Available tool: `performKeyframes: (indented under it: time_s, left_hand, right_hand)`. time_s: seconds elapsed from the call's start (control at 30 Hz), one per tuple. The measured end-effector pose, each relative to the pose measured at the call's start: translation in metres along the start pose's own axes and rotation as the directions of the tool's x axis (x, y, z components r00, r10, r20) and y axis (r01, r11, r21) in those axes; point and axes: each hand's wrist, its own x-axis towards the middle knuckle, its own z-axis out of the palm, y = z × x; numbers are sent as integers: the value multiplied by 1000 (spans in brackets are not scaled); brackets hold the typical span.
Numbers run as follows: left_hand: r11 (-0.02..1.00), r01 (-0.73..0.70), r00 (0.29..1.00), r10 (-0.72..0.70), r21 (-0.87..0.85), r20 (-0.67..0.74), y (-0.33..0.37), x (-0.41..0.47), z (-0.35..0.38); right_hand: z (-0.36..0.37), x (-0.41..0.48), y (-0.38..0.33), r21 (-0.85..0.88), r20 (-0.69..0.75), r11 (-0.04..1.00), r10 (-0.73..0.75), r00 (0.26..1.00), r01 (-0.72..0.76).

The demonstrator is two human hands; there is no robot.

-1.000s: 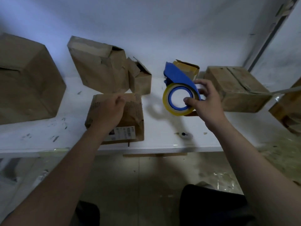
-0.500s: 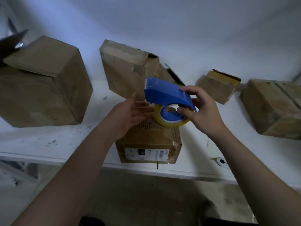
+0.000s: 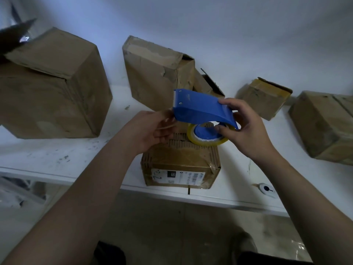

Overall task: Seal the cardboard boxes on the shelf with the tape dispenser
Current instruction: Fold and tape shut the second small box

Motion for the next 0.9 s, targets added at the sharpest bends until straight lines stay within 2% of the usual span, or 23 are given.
performKeyframes:
  time_s: [0.2, 0.33, 0.57, 0.77, 0.9]
  left_hand:
    - [1000, 22, 997, -24, -16, -70, 4, -12, -10]
    - [994, 1, 989, 16, 111, -149, 6, -15, -18]
    - [981, 38, 991, -13, 188, -133, -4, -16, -33]
    - [988, 56, 976, -24, 146, -215, 0, -12, -71]
    - [986, 100, 978, -73, 133, -195, -12, -7, -88]
  right_hand:
    - [7, -8, -2, -80, -15, 997, 2, 1000, -3]
    - [11, -6, -9, -136, -34, 989, -65, 997, 60]
    - [3, -6, -18, -258, 22, 961, -98, 995, 100]
    - [-6, -3, -15, -322, -23, 943, -96, 995, 84]
    - [-6, -1, -14, -360, 15, 929, -88, 996, 88]
